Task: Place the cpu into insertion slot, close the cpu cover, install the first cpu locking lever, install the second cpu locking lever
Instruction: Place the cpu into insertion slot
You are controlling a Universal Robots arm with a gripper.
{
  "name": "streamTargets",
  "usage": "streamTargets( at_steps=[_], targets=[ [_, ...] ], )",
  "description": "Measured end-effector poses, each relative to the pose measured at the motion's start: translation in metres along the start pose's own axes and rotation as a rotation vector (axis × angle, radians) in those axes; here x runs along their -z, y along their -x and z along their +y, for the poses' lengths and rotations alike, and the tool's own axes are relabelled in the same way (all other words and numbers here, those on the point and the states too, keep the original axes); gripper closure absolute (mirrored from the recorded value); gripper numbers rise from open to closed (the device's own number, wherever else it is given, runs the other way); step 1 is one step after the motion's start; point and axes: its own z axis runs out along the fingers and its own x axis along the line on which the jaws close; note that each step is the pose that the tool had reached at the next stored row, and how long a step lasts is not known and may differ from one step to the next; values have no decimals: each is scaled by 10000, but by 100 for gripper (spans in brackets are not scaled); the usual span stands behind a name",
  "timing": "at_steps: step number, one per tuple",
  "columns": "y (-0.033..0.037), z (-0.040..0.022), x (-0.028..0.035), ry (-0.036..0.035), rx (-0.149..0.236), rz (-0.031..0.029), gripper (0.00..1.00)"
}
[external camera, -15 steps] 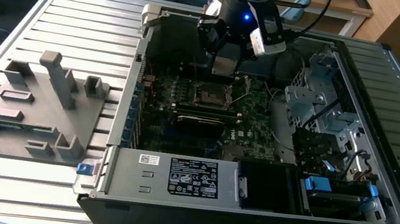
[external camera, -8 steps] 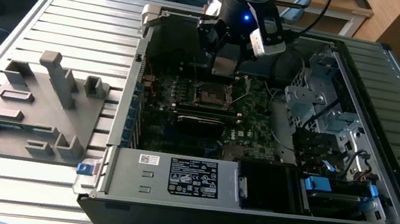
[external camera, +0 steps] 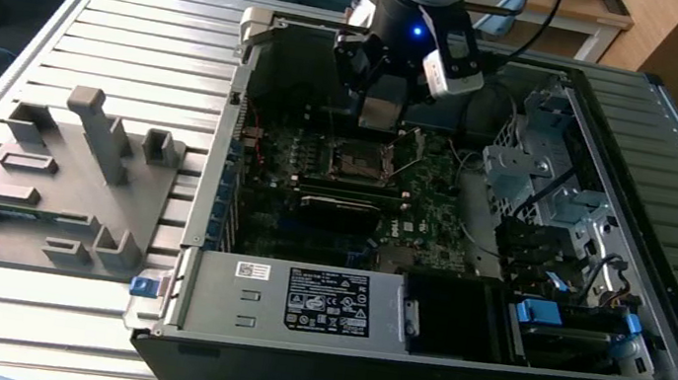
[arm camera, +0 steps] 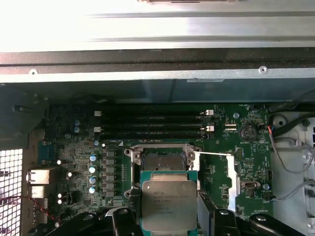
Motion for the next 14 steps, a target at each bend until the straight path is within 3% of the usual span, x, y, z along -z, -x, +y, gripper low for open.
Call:
streamTargets(
  at_steps=[14],
  targets=[
    [0,-3,-33,-2,0,1,46]
  ],
)
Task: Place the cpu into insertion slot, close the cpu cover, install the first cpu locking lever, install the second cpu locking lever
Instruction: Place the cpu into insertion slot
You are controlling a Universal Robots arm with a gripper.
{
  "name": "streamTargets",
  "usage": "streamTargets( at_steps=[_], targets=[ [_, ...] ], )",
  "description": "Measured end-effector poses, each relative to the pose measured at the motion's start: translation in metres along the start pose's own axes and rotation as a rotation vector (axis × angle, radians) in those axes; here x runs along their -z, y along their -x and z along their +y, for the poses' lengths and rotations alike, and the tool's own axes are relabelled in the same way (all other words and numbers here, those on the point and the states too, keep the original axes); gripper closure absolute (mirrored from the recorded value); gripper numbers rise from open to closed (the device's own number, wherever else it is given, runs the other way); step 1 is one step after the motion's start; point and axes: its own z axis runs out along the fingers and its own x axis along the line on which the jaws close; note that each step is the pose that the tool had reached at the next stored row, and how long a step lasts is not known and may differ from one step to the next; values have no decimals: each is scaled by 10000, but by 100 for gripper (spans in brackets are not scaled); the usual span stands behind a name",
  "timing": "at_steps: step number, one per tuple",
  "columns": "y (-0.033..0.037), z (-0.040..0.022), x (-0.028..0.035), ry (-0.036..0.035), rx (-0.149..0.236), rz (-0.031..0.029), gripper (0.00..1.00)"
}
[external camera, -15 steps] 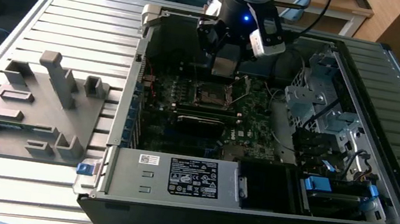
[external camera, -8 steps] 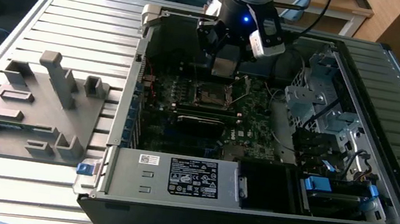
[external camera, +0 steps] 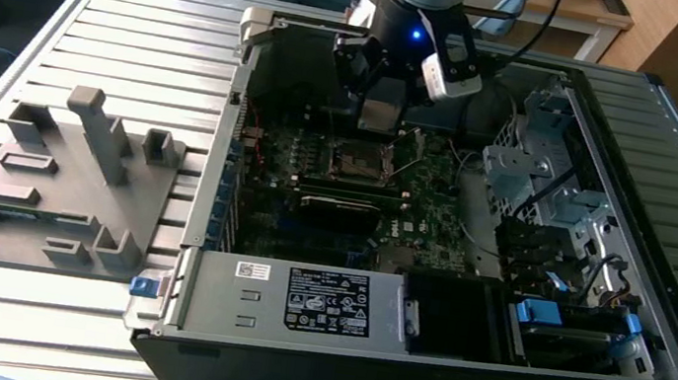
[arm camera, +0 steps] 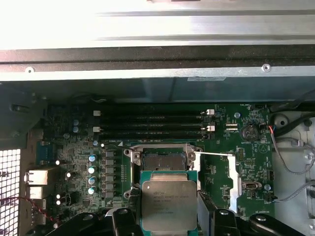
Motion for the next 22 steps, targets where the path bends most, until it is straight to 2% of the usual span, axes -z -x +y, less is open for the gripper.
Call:
streamTargets(
  at_steps=[2,22],
  targets=[
    [1,-2,-29,2,0,-1,46],
    [1,-5,-61,4,0,-2,46]
  ],
)
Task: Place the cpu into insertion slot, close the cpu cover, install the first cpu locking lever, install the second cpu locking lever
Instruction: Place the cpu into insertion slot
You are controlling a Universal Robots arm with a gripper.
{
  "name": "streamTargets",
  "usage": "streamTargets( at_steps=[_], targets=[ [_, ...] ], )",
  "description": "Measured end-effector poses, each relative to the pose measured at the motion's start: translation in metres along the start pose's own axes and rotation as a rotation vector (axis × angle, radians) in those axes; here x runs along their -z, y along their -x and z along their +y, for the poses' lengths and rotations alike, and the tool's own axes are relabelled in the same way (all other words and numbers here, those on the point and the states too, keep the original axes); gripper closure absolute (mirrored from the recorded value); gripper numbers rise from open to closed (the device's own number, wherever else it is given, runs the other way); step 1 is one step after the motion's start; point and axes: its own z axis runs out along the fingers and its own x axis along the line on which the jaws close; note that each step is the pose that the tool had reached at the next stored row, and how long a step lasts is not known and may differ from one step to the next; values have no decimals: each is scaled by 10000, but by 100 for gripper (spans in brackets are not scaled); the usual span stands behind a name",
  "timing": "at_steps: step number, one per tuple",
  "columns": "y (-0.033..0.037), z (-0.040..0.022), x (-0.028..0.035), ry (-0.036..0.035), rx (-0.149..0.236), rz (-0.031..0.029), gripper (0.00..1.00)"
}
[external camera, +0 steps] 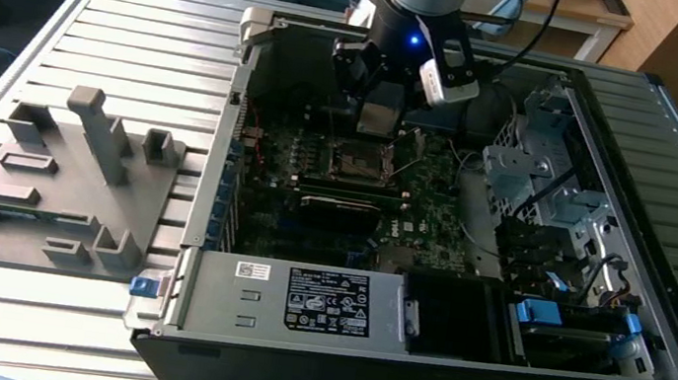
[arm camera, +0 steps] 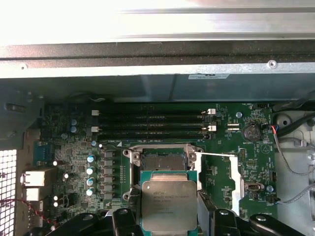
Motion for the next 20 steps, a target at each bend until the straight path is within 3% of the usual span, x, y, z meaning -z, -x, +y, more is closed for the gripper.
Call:
streamTargets(
  at_steps=[20],
  targets=[
    [0,-4,-43,-3,0,0,46]
  ],
)
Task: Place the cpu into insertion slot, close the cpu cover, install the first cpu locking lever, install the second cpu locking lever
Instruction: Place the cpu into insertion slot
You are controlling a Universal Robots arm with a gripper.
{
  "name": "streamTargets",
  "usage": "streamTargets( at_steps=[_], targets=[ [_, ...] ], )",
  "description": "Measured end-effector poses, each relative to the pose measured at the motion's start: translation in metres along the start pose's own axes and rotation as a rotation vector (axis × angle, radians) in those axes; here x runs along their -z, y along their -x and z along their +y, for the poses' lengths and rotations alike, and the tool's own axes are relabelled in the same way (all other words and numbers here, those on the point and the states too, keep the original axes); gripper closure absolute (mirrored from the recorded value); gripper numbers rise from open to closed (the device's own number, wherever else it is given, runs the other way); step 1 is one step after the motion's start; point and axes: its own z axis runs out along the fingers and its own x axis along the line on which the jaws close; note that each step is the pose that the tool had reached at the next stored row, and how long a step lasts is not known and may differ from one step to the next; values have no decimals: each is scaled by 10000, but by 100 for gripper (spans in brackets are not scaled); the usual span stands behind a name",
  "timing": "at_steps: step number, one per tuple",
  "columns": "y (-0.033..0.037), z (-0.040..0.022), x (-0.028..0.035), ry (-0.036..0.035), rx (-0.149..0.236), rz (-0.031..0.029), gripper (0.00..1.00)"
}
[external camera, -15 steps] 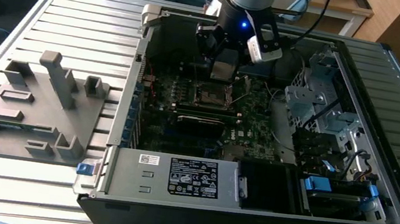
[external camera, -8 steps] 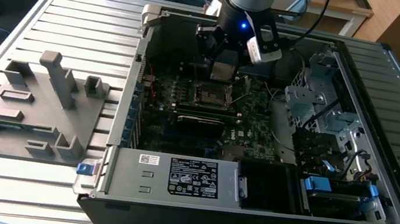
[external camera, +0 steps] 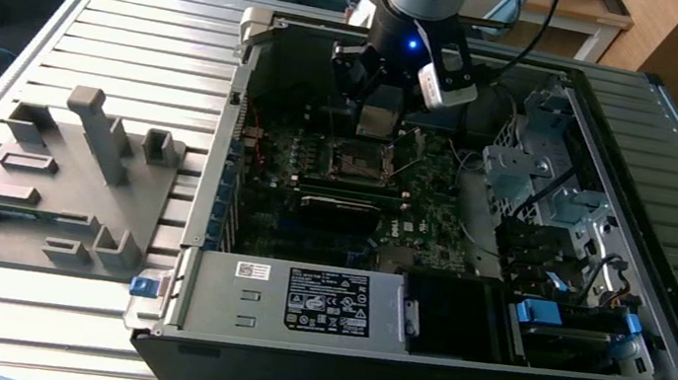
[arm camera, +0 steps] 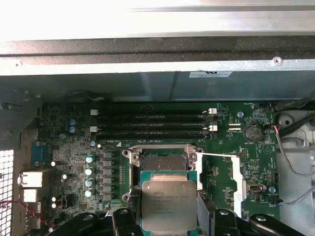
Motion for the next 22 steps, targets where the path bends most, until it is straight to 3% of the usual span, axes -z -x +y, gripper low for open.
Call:
streamTargets(
  at_steps=[22],
  targets=[
    [-1,-3,-35,2,2,-19,46]
  ],
)
